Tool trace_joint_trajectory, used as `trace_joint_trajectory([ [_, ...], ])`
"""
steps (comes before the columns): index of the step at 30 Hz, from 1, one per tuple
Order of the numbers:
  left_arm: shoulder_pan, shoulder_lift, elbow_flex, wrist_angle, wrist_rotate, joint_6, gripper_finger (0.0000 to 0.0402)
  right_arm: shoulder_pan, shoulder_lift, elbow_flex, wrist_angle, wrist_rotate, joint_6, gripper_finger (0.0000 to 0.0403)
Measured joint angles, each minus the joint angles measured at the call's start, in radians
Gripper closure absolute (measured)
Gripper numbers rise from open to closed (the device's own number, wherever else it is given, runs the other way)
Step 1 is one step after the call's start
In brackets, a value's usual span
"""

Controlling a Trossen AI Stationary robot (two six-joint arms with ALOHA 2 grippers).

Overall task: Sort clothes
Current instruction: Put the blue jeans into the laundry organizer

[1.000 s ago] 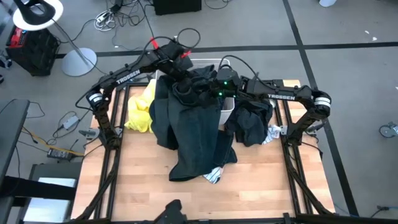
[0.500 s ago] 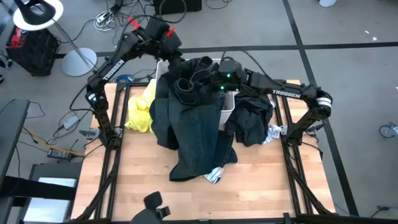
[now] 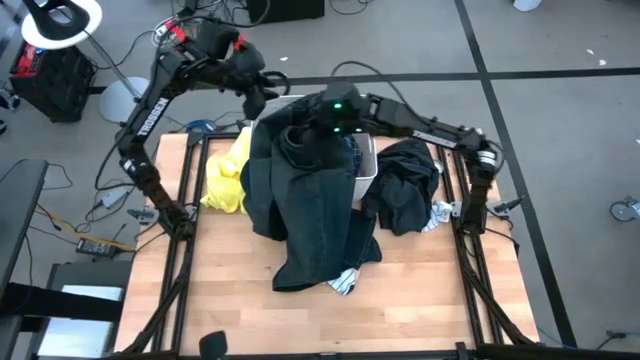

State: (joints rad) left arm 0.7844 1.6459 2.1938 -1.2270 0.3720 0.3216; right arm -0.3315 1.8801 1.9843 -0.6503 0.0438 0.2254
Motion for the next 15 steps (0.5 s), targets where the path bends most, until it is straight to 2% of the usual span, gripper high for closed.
trace_joint_trajectory([
  [2,0.007,-0.051,-0.061,0.022,0.039,-0.004,0.0238,-0.002,0.054,0.061,-0.066,-0.015,0.002,0.0369],
  [5,0.007,-0.147,-0.195,0.087,0.043,-0.014,0.0238,-0.01,0.12,0.144,-0.123,-0.024,0.01,0.0397],
  [9,0.005,-0.32,-0.451,0.272,0.046,-0.084,0.0238,-0.038,0.199,0.204,-0.181,-0.072,0.049,0.0394],
  [15,0.005,-0.606,-0.859,0.551,0.038,-0.25,0.0238,-0.074,0.311,0.207,-0.306,-0.127,0.086,0.0399],
])
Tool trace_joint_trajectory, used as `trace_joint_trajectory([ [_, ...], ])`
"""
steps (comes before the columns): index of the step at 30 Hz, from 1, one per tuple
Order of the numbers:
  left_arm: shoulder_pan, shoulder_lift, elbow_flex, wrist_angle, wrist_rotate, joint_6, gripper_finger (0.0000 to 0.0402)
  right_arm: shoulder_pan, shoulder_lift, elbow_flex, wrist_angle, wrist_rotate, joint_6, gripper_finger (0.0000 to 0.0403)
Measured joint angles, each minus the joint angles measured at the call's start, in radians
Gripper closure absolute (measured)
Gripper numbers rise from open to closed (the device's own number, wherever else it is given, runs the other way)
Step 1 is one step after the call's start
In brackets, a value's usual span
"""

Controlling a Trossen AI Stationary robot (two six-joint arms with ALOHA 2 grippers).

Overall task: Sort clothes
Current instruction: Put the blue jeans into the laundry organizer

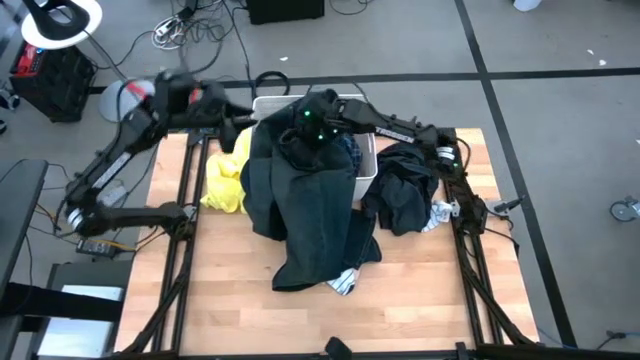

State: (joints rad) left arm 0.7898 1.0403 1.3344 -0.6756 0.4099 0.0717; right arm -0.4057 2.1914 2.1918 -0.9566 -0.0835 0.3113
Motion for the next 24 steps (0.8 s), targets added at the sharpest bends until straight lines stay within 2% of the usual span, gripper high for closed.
trace_joint_trajectory([
  [5,-0.005,-0.175,-0.243,0.129,-0.002,-0.133,0.0238,-0.032,0.083,0.003,-0.166,-0.003,0.007,0.0401],
  [11,-0.03,-0.3,-0.379,0.222,0.003,-0.218,0.0238,-0.046,0.098,0.0,-0.271,0.011,-0.002,0.0402],
  [19,-0.04,-0.348,-0.398,0.21,0.004,-0.305,0.0238,-0.049,-0.102,-0.002,-0.263,0.046,-0.025,0.0402],
  [24,-0.044,-0.367,-0.398,0.194,0.026,-0.279,0.0238,-0.041,-0.249,-0.002,-0.268,0.046,-0.028,0.0401],
])
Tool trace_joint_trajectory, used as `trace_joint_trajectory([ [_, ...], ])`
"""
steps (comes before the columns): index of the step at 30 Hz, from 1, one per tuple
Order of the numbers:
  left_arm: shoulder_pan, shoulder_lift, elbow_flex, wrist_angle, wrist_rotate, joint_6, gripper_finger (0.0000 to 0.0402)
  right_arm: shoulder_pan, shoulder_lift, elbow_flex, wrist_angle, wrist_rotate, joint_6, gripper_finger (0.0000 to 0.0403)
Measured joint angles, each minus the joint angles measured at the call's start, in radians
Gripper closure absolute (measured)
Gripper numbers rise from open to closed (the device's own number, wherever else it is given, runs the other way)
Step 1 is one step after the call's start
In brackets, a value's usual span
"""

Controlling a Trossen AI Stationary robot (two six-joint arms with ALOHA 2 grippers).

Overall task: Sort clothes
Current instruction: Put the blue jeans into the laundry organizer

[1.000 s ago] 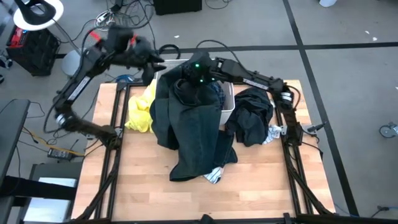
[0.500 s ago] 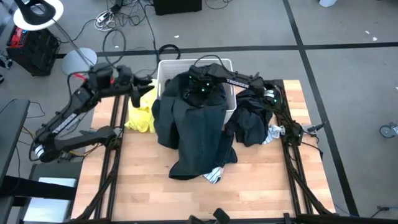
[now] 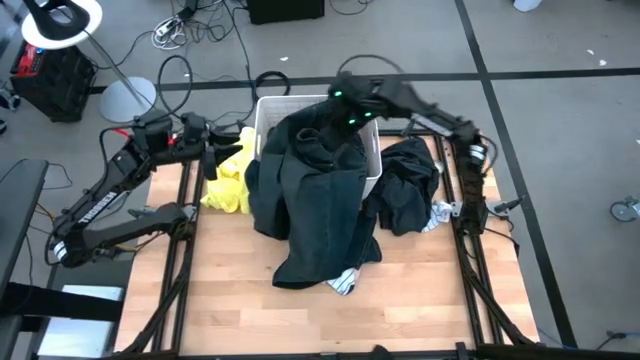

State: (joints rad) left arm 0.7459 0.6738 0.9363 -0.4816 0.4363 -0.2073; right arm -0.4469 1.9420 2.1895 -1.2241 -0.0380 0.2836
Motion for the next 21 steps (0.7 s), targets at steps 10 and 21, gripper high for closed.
trace_joint_trajectory([
  [10,-0.124,-0.149,-0.015,-0.134,-0.069,0.011,0.0238,0.102,-0.274,0.0,-0.237,0.104,0.011,0.0401],
  [21,-0.391,-0.297,-0.415,0.351,-0.179,-0.225,0.0239,0.334,-0.416,-0.055,-0.345,0.198,0.141,0.0399],
])
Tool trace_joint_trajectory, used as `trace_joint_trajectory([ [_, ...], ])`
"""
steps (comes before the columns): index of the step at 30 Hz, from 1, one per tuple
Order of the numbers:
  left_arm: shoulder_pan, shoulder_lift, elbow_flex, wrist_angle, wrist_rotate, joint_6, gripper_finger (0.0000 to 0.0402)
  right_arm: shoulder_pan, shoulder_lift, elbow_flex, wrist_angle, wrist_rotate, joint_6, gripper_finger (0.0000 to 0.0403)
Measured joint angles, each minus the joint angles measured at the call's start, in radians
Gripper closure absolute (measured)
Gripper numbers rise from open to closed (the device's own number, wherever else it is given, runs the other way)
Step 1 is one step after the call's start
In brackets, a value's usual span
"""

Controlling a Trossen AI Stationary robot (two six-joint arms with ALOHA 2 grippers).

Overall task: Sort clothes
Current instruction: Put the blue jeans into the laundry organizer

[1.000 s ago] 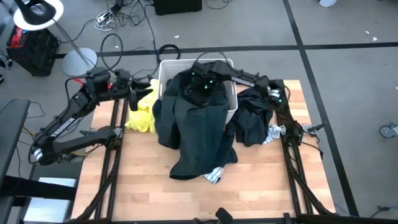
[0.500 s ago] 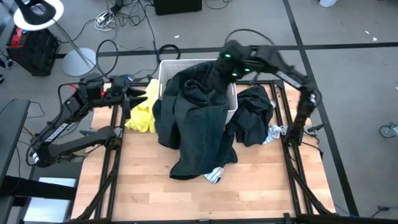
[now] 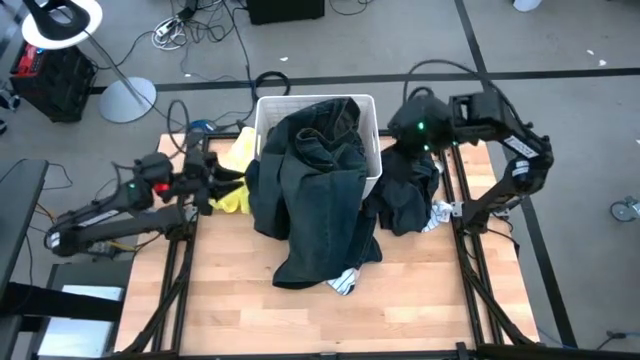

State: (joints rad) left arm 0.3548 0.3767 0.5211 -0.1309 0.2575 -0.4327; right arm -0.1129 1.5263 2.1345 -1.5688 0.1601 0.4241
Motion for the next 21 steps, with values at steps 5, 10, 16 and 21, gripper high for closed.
trace_joint_trajectory([
  [5,-0.132,0.003,-0.082,0.099,-0.144,-0.019,0.0239,0.106,-0.058,-0.179,0.011,0.014,0.109,0.0388],
  [10,-0.225,0.003,-0.087,0.066,-0.238,-0.019,0.0239,0.221,-0.159,-0.485,0.139,0.089,0.252,0.038],
  [16,-0.239,0.003,-0.087,0.069,-0.239,-0.019,0.0239,0.306,-0.266,-0.845,0.422,0.081,0.375,0.0378],
  [21,-0.239,0.003,-0.087,0.072,-0.238,-0.019,0.0239,0.328,-0.272,-1.016,0.63,0.051,0.437,0.0368],
])
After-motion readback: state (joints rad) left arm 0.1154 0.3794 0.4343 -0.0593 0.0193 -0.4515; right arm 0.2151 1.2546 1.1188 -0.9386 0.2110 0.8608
